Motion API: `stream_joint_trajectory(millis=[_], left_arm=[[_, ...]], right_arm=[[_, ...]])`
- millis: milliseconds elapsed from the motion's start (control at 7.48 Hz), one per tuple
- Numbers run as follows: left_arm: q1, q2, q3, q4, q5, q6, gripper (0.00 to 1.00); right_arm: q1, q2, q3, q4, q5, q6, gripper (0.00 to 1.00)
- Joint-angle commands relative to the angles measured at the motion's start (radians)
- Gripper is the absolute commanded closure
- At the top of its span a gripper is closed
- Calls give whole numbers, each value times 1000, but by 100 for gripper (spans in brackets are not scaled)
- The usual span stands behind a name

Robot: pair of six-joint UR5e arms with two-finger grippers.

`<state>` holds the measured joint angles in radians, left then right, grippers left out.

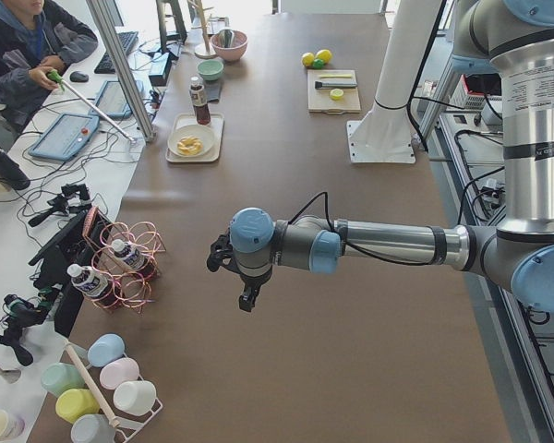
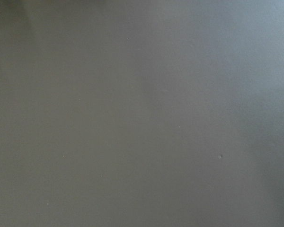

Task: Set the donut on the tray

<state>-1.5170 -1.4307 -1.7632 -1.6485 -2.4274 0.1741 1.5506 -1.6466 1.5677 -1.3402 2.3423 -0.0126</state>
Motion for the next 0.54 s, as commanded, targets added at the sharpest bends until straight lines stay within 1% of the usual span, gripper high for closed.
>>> stream_joint_trajectory(millis=[0, 268, 401], left_arm=[[-43, -8, -25, 98, 100, 88, 2], [-43, -8, -27, 108, 99, 88, 2], [-43, -8, -27, 114, 99, 88, 2]], right_arm=[[15, 4, -6, -37, -26, -36, 0], [29, 28, 12, -129, -23, -87, 0], [28, 69, 21, -192, -24, -89, 0]])
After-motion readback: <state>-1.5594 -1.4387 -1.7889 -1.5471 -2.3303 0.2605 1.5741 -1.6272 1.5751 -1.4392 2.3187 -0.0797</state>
